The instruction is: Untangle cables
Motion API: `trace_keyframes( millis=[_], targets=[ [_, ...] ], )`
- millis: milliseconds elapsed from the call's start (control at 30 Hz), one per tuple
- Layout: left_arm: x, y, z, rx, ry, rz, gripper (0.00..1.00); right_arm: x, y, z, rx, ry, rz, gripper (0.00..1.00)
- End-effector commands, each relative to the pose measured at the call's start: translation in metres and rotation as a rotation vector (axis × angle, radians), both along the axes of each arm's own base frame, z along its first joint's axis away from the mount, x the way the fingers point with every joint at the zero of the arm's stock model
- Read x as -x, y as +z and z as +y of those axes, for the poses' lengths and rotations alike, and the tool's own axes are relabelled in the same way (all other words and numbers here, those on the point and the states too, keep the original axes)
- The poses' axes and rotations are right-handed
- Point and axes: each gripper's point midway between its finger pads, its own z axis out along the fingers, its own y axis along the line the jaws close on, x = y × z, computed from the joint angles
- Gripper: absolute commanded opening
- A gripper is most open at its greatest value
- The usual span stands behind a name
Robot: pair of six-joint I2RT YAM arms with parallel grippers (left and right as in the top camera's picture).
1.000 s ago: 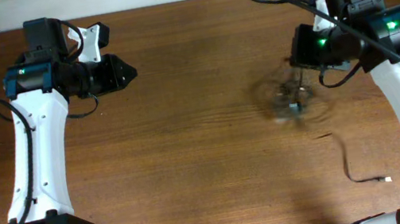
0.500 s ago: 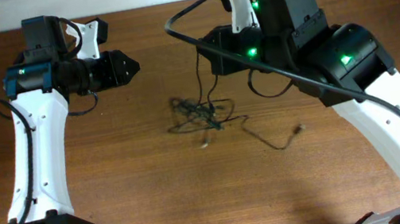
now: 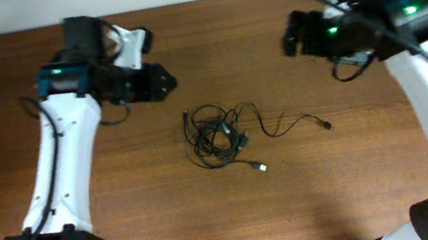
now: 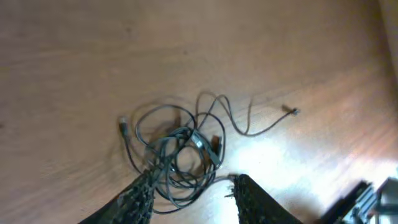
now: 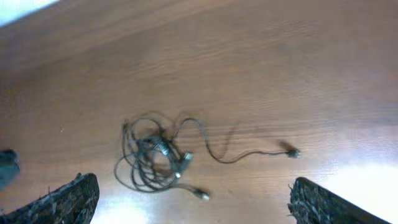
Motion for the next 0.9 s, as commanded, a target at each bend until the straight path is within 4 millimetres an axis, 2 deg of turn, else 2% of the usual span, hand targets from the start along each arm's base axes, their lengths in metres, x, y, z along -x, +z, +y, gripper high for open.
trace_keyframes(
  millis=[0, 67, 200, 333, 433, 533, 600, 633, 667, 733, 867],
  targets=[
    [0.019, -0.041, 0.003, -0.202, 0.092, 0.087, 0.42, 0.004, 0.009, -0.019, 0.018, -0.026, -0.016, 0.99],
    [0.022, -0.056, -0.005, -0.228, 0.076, 0.088, 0.41, 0.003, 0.009, -0.020, 0.024, -0.018, -0.018, 0.99],
    [0.033, -0.072, -0.024, -0.241, 0.006, 0.092, 0.26, 0.002, 0.006, -0.020, 0.031, -0.008, -0.011, 0.99],
    [0.043, -0.105, -0.030, -0.276, -0.031, 0.097, 0.27, 0.003, 0.005, -0.020, 0.036, -0.001, -0.005, 0.99],
    [0.042, -0.120, -0.030, -0.282, -0.050, 0.077, 0.27, 0.003, 0.005, -0.020, 0.035, -0.001, -0.004, 0.99],
    [0.016, -0.127, -0.032, -0.291, -0.038, -0.020, 0.28, 0.003, 0.005, -0.020, 0.036, -0.001, -0.003, 0.99],
    [0.003, -0.142, -0.037, -0.285, -0.037, -0.035, 0.30, 0.006, 0.003, -0.020, 0.038, -0.001, 0.008, 0.99],
    [0.001, -0.156, -0.038, -0.292, -0.040, -0.013, 0.30, 0.007, 0.002, -0.021, 0.040, 0.000, 0.018, 0.99],
    [0.003, -0.172, -0.037, -0.303, -0.046, 0.023, 0.29, 0.009, 0.000, -0.021, 0.042, 0.000, 0.028, 0.99],
    [0.007, -0.188, -0.035, -0.326, -0.079, 0.054, 0.30, 0.010, 0.000, -0.021, 0.042, 0.000, 0.031, 0.99],
    [0.011, -0.196, -0.033, -0.362, -0.157, 0.046, 0.34, 0.010, 0.000, -0.021, 0.042, 0.001, 0.032, 0.99]
  ],
)
